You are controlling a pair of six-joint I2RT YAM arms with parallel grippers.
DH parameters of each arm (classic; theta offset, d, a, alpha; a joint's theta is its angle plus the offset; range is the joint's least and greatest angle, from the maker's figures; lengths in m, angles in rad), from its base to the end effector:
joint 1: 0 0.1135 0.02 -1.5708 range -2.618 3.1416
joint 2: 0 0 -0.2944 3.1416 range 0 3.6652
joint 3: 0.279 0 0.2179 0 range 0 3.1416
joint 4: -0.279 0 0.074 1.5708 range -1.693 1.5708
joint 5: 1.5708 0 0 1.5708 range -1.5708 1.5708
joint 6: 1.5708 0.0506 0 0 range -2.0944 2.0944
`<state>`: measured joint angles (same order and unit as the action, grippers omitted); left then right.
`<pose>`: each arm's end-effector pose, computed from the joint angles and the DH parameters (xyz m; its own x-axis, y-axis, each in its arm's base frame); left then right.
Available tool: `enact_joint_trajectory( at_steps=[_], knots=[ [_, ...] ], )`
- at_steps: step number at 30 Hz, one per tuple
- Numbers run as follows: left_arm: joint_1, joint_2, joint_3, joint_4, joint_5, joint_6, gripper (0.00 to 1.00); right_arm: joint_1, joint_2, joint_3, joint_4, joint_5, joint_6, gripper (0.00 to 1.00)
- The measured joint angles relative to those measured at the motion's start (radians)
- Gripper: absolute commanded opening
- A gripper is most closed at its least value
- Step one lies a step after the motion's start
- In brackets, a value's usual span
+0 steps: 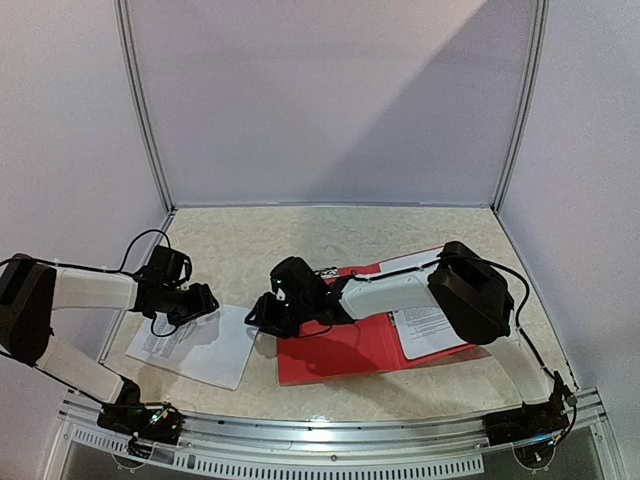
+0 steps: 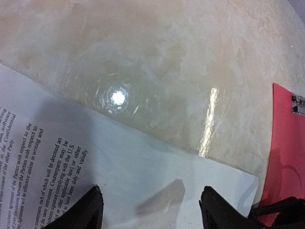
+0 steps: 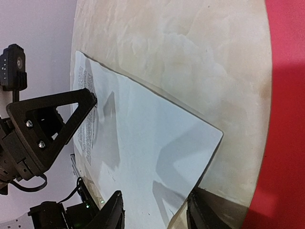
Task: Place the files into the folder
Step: Pick up the file from the corner of the board.
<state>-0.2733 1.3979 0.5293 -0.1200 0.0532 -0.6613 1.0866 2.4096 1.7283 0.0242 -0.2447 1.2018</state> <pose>0.2101 -0.0617 0.1783 -0.8175 -0.4077 -0.4067 -0.2590 0.8911 -0.3727 0.2391 0.4809 0.1498 -0.9867 0.0679 -0.1476 -0.0767 0.6059 0.7918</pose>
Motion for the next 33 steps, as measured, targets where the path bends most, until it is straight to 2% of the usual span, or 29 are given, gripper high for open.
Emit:
enact_joint_trajectory(
  at_steps=[15, 33],
  knots=[
    [0.001, 0.000, -0.002, 0.004, 0.004, 0.003, 0.71, 0.000, 0.000, -0.021, 0.091, 0.000, -0.015, 0.41],
    [0.001, 0.001, -0.002, 0.009, 0.011, 0.003, 0.71, 0.000, -0.019, -0.072, 0.113, 0.003, -0.039, 0.40]
  ],
)
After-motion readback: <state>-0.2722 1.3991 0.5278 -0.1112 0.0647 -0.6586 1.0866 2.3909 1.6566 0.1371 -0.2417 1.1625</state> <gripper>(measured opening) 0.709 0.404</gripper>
